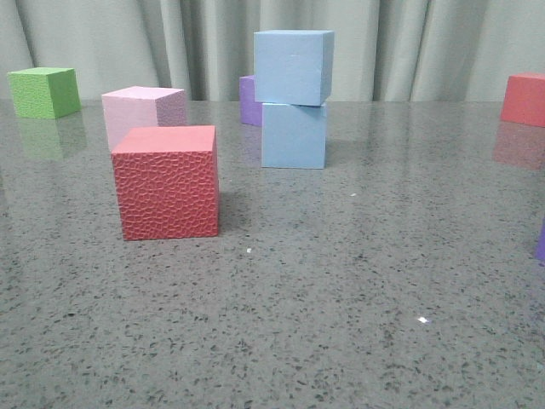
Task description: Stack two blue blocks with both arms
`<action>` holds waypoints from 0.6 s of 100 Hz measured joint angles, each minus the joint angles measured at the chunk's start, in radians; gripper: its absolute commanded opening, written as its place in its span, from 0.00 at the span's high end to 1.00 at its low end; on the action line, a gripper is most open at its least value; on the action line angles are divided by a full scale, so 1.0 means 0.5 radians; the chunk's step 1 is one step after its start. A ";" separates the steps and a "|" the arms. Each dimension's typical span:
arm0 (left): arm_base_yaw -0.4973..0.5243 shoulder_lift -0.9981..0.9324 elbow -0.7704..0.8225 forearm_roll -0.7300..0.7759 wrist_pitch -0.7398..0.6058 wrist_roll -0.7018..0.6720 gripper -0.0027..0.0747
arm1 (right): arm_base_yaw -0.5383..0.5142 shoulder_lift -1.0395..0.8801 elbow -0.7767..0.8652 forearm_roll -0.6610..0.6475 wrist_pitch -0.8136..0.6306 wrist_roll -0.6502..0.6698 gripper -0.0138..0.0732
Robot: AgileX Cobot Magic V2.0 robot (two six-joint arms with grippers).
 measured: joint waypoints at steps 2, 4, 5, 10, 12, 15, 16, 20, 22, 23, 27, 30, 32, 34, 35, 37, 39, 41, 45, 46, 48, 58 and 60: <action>0.021 -0.021 0.026 -0.011 -0.002 0.000 0.99 | 0.000 0.000 0.000 0.000 0.000 0.000 0.92; 0.040 -0.041 0.053 -0.020 -0.009 0.000 0.99 | 0.000 0.000 0.000 0.000 0.000 0.000 0.92; 0.046 -0.055 0.061 -0.026 -0.011 0.004 0.99 | 0.000 0.000 0.000 0.000 0.000 0.000 0.92; 0.079 -0.101 0.122 -0.052 -0.032 0.004 0.99 | 0.000 0.000 0.000 0.000 0.000 0.000 0.92; 0.089 -0.119 0.148 -0.068 -0.047 0.004 0.99 | 0.000 0.000 0.000 0.000 0.000 0.000 0.92; 0.106 -0.141 0.191 -0.083 -0.070 0.004 0.99 | 0.000 0.000 0.000 0.000 0.000 0.000 0.92; 0.106 -0.147 0.199 -0.087 -0.081 0.004 0.99 | 0.000 0.000 0.000 0.000 0.000 0.000 0.92; 0.130 -0.176 0.224 -0.106 -0.087 0.004 0.99 | 0.000 0.000 0.000 0.000 0.000 0.000 0.92; 0.138 -0.184 0.224 -0.116 -0.087 0.004 0.99 | 0.000 0.000 0.000 0.000 0.000 0.000 0.92; 0.141 -0.185 0.224 -0.117 -0.099 0.004 0.99 | 0.000 0.000 0.000 0.000 0.000 0.000 0.92; 0.158 -0.190 0.224 -0.127 -0.143 0.004 0.99 | 0.000 0.000 0.000 0.000 0.000 0.000 0.92; 0.172 -0.190 0.224 -0.131 -0.148 0.004 0.99 | 0.000 0.000 0.000 0.000 0.000 0.000 0.92; 0.182 -0.190 0.224 -0.134 -0.137 0.004 0.99 | 0.000 0.000 0.000 0.000 0.000 0.000 0.92; 0.188 -0.190 0.224 -0.134 -0.128 0.004 0.99 | 0.000 0.000 0.000 0.000 0.000 0.000 0.92; 0.193 -0.190 0.224 -0.136 -0.125 0.008 0.99 | 0.000 0.000 0.000 0.000 0.000 0.000 0.92; 0.197 -0.190 0.224 -0.139 -0.121 0.007 0.99 | 0.000 0.000 0.000 0.000 0.000 0.000 0.92; 0.198 -0.190 0.224 -0.139 -0.112 0.007 0.99 | 0.000 0.000 0.000 0.000 0.000 0.000 0.92; 0.202 -0.190 0.224 -0.139 -0.106 0.007 0.99 | 0.000 0.000 0.000 0.000 0.000 0.000 0.92; 0.205 -0.190 0.224 -0.139 -0.104 0.007 0.99 | 0.000 0.000 0.000 0.000 0.000 0.000 0.92; 0.205 -0.190 0.224 -0.139 -0.104 0.007 0.99 | 0.000 0.000 0.000 0.000 0.000 0.000 0.92; 0.209 -0.190 0.224 -0.139 -0.104 0.007 0.99 | 0.000 0.000 0.000 0.000 0.000 0.000 0.92; 0.209 -0.190 0.224 -0.143 -0.104 0.007 0.99 | 0.000 0.000 0.000 0.000 0.000 0.000 0.92; 0.209 -0.190 0.224 -0.143 -0.104 0.007 0.99 | 0.000 0.000 0.000 0.000 0.000 0.000 0.92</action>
